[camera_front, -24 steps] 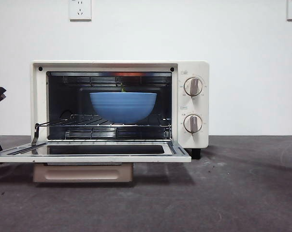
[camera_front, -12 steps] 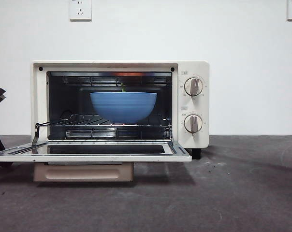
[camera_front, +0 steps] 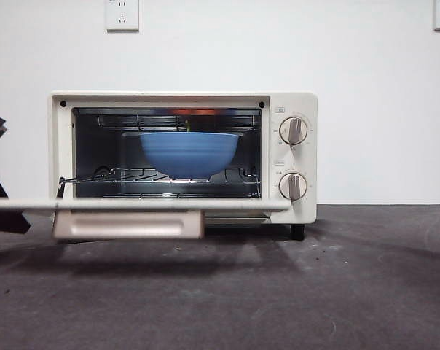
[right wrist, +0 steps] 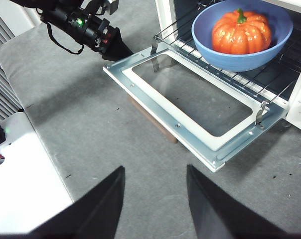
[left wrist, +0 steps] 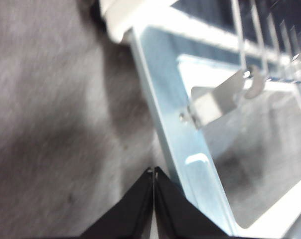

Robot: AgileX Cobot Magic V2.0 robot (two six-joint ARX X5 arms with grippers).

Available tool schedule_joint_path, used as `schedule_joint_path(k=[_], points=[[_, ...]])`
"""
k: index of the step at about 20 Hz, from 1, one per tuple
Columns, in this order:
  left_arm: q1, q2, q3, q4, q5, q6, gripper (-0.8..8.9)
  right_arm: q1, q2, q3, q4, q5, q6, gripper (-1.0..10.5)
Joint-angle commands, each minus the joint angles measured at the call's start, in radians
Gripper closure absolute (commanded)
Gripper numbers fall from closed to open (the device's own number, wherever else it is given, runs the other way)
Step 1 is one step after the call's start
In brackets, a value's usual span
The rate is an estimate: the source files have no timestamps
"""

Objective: Place pumpkin in the steamer

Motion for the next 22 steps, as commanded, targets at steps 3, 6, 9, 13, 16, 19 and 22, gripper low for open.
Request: schedule_joint_path(k=[3,6,9,13,16,19,22], points=[[0.013,0.010,0.014,0.139,0.101,-0.110,7.99,0.009,0.004,0.006,0.010,-0.002,0.018,7.5],[0.029,0.010,0.014,0.220,0.113,-0.170,7.99,0.009,0.004,0.006,0.010,-0.001,0.019,7.5],[0.035,0.010,0.014,0.298,0.117,-0.219,7.99,0.009,0.004,0.006,0.010,-0.001,0.025,7.5],[0.034,0.010,0.014,0.444,0.119,-0.316,7.99,0.009,0.005,0.006,0.010,-0.001,0.030,7.5],[0.034,0.010,0.014,0.546,0.119,-0.376,7.99,0.009,0.005,0.006,0.009,-0.001,0.038,7.5],[0.034,0.010,0.014,0.577,0.120,-0.410,7.99,0.009,0.005,0.006,0.010,-0.001,0.040,7.5],[0.031,0.007,0.014,0.570,0.145,-0.410,7.99,0.009,0.005,0.006,0.010,0.000,0.040,7.5]])
